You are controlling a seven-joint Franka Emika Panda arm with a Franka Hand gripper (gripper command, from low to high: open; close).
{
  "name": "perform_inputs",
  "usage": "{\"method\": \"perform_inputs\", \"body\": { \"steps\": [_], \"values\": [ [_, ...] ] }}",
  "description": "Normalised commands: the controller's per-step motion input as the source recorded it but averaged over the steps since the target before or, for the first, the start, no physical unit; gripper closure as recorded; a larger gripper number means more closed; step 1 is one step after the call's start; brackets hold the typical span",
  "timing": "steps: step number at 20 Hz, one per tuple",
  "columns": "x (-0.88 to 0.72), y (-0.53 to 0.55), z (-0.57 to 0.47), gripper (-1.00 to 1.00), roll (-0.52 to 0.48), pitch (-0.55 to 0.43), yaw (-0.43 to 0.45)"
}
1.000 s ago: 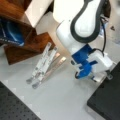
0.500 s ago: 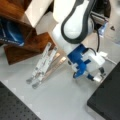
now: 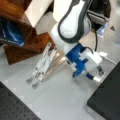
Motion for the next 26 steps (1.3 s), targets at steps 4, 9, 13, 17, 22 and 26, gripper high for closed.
{"method": "perform_inputs", "body": {
  "steps": [4,9,13,17,22,26],
  "values": [
    [0.09,0.07,-0.04,-1.0,0.067,-0.044,-0.051],
    [0.07,0.02,0.02,1.0,0.04,-0.004,-0.041],
    [0.04,0.0,0.09,1.0,0.041,0.042,-0.028],
    [0.04,0.02,0.13,1.0,0.057,0.049,-0.033],
    [0.05,0.05,0.13,1.0,0.058,0.054,-0.043],
    [0.1,0.09,0.1,1.0,0.038,0.056,-0.062]
  ]
}}
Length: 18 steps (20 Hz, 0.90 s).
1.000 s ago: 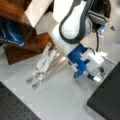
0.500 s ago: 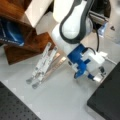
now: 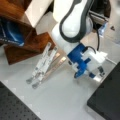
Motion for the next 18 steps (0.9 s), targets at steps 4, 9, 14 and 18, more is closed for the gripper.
{"method": "perform_inputs", "body": {
  "steps": [4,9,14,18],
  "values": [
    [0.15,0.12,0.12,1.0,0.017,0.065,-0.075],
    [0.15,0.1,0.13,1.0,0.002,0.068,-0.084],
    [0.13,0.07,0.16,1.0,-0.033,0.044,-0.044],
    [0.12,0.06,0.29,1.0,-0.097,0.035,0.049]
  ]
}}
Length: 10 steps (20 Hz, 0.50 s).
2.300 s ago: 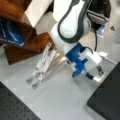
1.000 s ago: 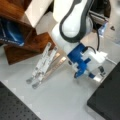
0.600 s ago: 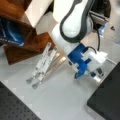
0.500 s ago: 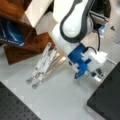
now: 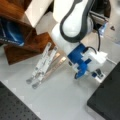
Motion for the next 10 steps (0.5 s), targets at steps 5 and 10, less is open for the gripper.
{"method": "perform_inputs", "body": {
  "steps": [5,10],
  "values": [
    [0.1,0.12,0.4,1.0,-0.149,0.031,0.093],
    [0.06,0.18,0.43,1.0,-0.108,0.05,0.115]
  ]
}}
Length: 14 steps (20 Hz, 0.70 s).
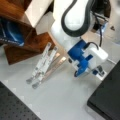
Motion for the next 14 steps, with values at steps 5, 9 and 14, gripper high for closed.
{"method": "perform_inputs", "body": {
  "steps": [5,9,14],
  "values": [
    [0.07,0.23,0.35,1.0,-0.088,0.032,0.135],
    [0.11,0.24,0.37,1.0,-0.098,0.027,0.151],
    [0.13,0.22,0.38,1.0,-0.096,0.055,0.124]
  ]
}}
